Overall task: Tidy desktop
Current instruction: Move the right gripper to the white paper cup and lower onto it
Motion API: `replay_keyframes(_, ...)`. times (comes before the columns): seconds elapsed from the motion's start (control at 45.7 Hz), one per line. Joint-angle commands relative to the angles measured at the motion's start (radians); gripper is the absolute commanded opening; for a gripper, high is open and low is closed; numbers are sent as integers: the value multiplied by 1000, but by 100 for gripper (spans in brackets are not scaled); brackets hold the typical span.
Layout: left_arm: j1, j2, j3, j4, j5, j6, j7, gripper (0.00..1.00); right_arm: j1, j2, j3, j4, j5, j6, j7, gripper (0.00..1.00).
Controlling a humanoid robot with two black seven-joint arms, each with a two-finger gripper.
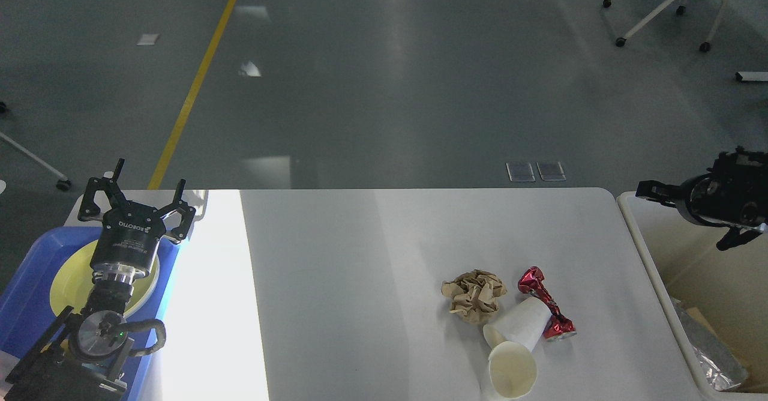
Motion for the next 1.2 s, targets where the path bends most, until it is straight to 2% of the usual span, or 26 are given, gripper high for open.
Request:
replay_keyframes(0.0,0,0,-1,0,0,0,0,97,219,86,-101,112,15,228,-1,100)
replay_keyframes(0.197,0,0,1,0,0,0,0,97,523,117,-110,302,112,564,-4,100)
replay_keyframes(0.328,0,-1,-1,0,0,0,0,97,714,138,-110,418,204,689,-10,100)
replay_keyframes(0.678,0,-1,1,0,0,0,-2,97,944,160,-112,684,255,652,-16,100)
replay_keyframes(0.896,0,0,-1,0,0,0,0,97,936,171,-110,687,282,641,-15,100)
replay_keyframes(1.181,0,0,-1,0,0,0,1,97,847,194,-110,672,325,563,-13,100)
